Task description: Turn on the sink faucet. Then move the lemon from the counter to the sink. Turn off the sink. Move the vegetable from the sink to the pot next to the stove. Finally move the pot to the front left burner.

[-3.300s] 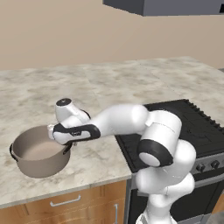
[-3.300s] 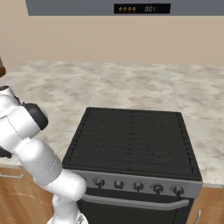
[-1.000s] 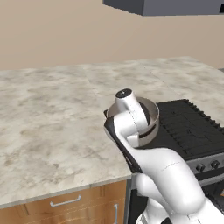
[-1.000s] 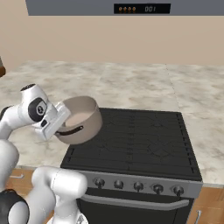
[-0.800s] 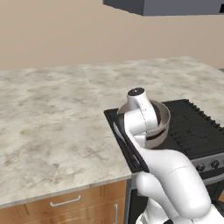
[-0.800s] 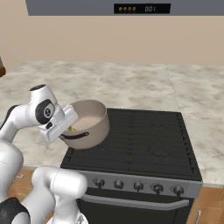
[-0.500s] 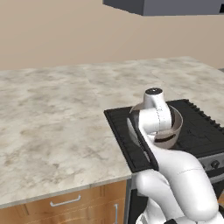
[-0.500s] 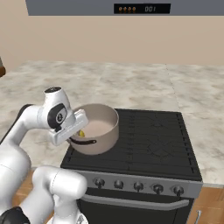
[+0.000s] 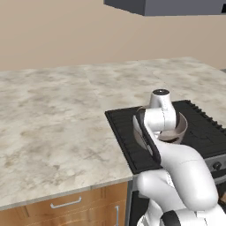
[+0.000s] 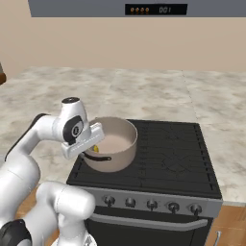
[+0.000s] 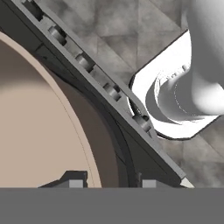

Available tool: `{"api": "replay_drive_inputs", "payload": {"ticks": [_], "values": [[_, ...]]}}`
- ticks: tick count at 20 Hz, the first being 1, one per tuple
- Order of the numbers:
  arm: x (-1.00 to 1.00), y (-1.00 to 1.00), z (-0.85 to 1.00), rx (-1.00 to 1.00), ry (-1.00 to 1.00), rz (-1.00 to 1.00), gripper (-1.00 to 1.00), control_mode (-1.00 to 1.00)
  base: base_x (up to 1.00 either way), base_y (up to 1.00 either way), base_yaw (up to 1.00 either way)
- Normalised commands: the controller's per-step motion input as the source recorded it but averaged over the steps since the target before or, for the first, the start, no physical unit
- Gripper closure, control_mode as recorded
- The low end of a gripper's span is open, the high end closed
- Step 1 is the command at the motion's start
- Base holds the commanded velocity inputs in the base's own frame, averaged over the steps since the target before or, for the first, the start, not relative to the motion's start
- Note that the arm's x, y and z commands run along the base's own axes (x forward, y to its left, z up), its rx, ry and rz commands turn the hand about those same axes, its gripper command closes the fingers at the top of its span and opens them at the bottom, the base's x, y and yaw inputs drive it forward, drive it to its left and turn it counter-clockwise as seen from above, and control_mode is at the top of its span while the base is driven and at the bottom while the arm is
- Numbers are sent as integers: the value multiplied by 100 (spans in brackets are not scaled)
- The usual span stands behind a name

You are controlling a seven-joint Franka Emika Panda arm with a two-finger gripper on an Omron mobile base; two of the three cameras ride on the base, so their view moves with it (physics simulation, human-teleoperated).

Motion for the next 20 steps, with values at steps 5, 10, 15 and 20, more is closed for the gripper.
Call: {"api": "replay_drive_inputs", "payload": {"ticks": [5,10,15,20], "values": [[17,0,-16,0,3,0,100,-100,0,0,0],[3,0,-15,0,2,0,100,-100,0,0,0],[0,0,-13,0,0,0,100,-100,0,0,0],[0,0,-16,0,0,0,-100,-100,0,0,0]]}}
